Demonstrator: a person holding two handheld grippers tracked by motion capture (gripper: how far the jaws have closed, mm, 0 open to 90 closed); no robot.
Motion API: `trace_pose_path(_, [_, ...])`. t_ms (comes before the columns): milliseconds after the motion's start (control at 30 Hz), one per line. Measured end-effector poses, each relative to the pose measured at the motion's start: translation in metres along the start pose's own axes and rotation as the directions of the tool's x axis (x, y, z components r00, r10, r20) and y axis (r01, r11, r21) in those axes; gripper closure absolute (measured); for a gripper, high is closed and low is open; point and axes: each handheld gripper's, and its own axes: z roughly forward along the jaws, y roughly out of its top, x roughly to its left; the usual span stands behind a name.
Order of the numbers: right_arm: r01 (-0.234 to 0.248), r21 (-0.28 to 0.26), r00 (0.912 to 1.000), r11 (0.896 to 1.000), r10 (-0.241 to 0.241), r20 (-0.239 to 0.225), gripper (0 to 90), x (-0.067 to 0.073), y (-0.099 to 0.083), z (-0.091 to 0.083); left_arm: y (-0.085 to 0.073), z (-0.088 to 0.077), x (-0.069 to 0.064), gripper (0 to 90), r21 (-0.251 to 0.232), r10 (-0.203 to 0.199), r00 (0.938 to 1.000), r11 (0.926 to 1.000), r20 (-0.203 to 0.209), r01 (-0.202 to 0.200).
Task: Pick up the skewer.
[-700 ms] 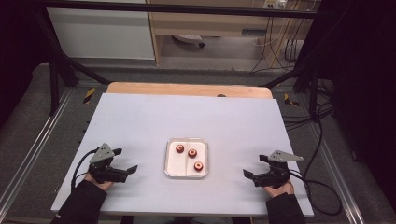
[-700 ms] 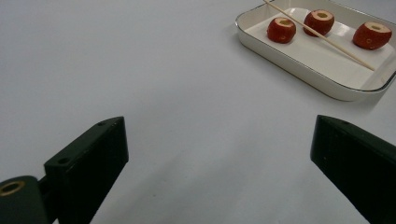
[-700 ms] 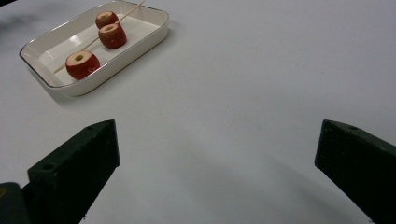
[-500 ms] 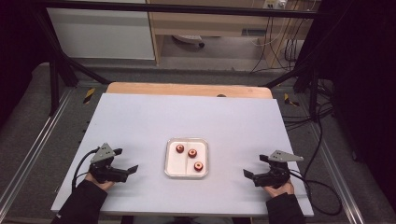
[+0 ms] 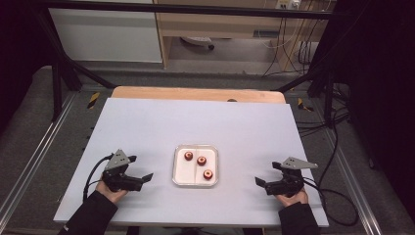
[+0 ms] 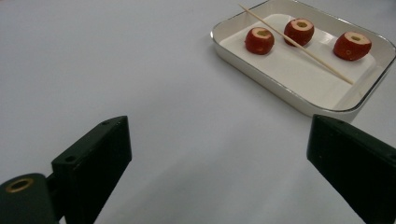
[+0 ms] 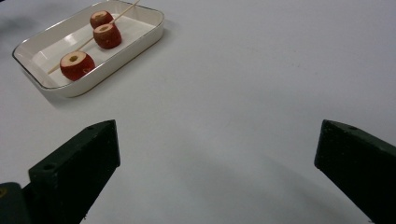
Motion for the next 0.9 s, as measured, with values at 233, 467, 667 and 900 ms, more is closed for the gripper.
trace_pose_path(233, [0.0, 0.004, 1.0, 1.0, 0.0, 0.003, 0.8, 0.001, 0.0, 0.0, 0.017, 0.008, -0.021, 14.2, 0.007, 0.026, 0.9994, 0.9996, 0.023, -0.026])
trace_pose_path(467, [0.0, 0.01, 1.0, 1.0, 0.0, 0.006, 0.8, 0.001, 0.0, 0.001, 0.031, 0.023, -0.043, 25.6, 0.036, 0.046, 0.9977, 0.9982, 0.049, -0.048])
trace_pose_path(667, [0.002, 0.011, 1.0, 1.0, -0.002, 0.009, 0.8, 0.001, 0.0, 0.0, 0.041, 0.035, -0.057, 38.5, 0.062, 0.048, 0.996, 0.9967, 0.075, -0.053])
trace_pose_path(900, [0.011, 0.015, 0.9999, 1.0, -0.011, 0.005, 0.8, 0.002, 0.001, 0.001, 0.053, 0.054, -0.074, 55.1, 0.093, 0.06, 0.9925, 0.9931, 0.106, -0.07])
